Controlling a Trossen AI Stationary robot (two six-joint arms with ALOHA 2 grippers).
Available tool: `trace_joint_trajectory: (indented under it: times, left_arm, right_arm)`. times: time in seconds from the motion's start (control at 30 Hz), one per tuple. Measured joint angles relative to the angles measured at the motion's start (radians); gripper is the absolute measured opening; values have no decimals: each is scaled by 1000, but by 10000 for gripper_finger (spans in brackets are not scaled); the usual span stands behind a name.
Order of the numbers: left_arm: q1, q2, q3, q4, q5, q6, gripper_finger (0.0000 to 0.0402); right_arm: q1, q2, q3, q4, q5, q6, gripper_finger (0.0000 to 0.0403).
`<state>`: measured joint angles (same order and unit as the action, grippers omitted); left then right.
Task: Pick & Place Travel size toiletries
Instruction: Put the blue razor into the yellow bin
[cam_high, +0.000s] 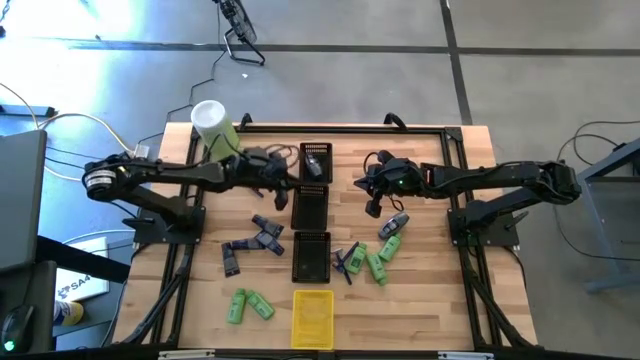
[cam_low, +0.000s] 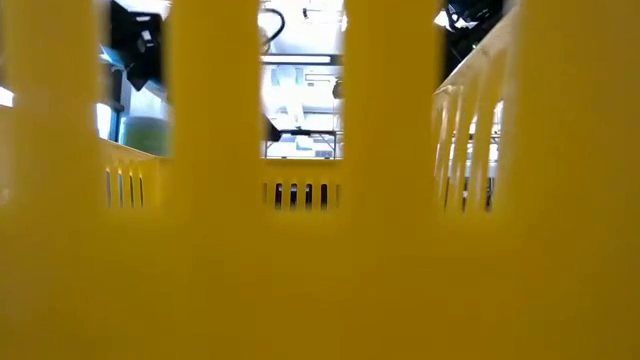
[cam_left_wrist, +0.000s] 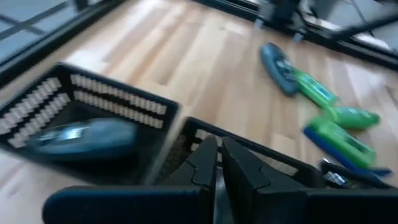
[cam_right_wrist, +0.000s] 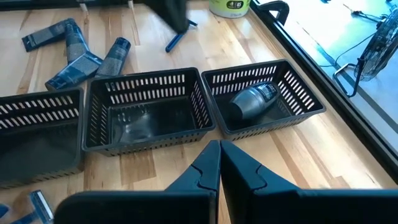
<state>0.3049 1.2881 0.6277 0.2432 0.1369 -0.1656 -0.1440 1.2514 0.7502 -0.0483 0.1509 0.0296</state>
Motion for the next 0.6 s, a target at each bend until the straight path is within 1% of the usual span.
trace_joint_trajectory:
  times: [0.17, 0.27, 0.37, 0.53, 0.6]
  left_arm:
    - [-86, 0, 0, 0, -23, 6, 24]
    - [-123, 0, 0, 0, -23, 8, 24]
    - [-133, 0, 0, 0, -23, 5, 24]
    - [-128, 0, 0, 6, -28, -4, 24]
    - [-128, 1, 0, 41, -28, 5, 24]
  right_arm:
    - [0, 0, 0, 0, -3, 0, 3]
    - [0, 0, 0, 0, -29, 1, 3]
    - [0, 0, 0, 0, -54, 2, 3]
    - [0, 0, 0, 0, -54, 2, 3]
    - [0, 0, 0, 0, -54, 2, 3]
